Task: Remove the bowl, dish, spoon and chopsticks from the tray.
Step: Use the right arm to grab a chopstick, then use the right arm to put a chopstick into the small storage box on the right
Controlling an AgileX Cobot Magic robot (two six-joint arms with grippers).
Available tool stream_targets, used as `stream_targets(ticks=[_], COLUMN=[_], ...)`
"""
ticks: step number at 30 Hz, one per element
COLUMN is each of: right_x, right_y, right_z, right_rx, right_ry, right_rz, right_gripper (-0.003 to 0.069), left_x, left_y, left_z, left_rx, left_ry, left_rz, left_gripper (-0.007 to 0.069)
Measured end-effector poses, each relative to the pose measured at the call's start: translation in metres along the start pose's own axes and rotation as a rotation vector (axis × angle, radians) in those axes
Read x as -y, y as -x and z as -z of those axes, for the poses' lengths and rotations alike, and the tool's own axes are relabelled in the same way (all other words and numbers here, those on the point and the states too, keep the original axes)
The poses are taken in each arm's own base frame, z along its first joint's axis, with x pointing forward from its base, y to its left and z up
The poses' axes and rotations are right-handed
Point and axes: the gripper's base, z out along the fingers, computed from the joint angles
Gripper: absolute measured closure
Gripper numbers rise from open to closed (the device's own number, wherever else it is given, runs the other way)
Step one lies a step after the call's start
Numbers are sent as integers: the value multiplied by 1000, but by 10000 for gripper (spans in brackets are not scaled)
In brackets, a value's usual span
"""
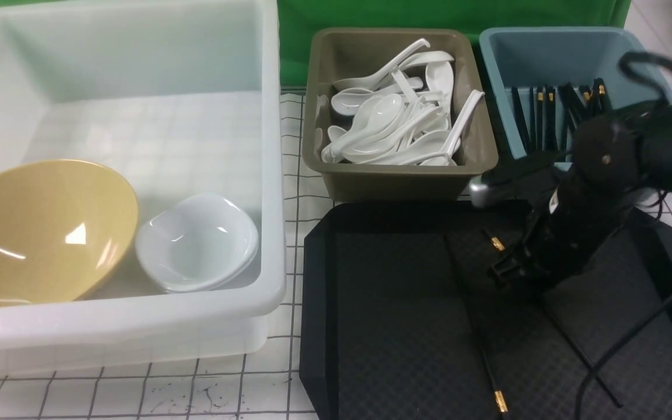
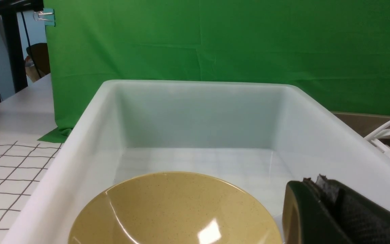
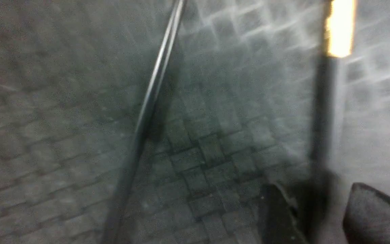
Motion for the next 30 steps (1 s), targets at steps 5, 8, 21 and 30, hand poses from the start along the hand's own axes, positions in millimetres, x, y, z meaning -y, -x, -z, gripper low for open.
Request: stream_targets(ticks=[5, 8, 21, 30], right_x=[-5, -12, 22, 99], right_y=[-1, -8, 20, 91], right_z=[2, 11, 178, 99], right_rx=[-24, -58, 985, 905], right_ry=[11, 15, -223, -191], right_rz=[38, 84, 144, -210], right_gripper=[575, 588, 588, 460], left_x=[0, 0, -1, -1], left_y=[0, 0, 1, 0], left_z=[0, 0, 0, 0], left_rx=[0, 1, 7, 6], left_ry=[2, 3, 8, 9], left_rz=[-4, -7, -30, -30], left_gripper=[636, 636, 636, 636])
